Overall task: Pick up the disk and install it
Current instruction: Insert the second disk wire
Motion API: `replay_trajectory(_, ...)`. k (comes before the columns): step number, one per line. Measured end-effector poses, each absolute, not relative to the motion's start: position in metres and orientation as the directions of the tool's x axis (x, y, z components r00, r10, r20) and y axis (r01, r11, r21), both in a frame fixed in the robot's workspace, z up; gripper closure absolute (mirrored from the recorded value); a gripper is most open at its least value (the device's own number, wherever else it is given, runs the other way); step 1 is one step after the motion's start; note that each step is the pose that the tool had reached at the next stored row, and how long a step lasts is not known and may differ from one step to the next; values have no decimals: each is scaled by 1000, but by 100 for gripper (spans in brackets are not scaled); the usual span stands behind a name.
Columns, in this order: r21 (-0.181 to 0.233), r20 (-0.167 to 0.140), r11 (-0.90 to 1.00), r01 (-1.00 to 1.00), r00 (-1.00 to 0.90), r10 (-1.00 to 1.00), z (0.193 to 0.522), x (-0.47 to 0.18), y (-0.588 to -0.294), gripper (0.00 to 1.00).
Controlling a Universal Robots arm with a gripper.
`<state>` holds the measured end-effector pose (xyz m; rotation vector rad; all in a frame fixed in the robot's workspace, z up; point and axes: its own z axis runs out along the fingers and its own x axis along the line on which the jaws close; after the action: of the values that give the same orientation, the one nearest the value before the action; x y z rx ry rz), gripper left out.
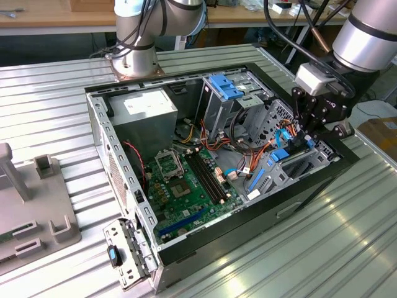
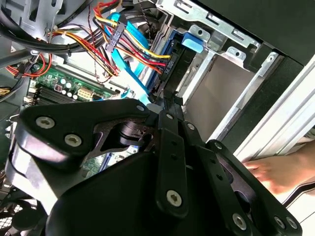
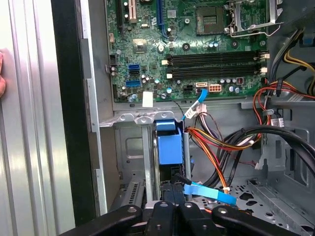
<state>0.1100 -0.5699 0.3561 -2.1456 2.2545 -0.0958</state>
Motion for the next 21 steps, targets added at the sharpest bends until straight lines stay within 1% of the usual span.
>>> replay_trajectory(8, -64, 21, 49, -997, -50, -999, 349, 110, -569, 89)
replay_trajectory(12, -63, 7, 50, -997, -50, -999, 349, 110, -552, 89)
replay_trajectory(21, -61, -24, 52, -997, -50, -998, 349, 110, -538, 89)
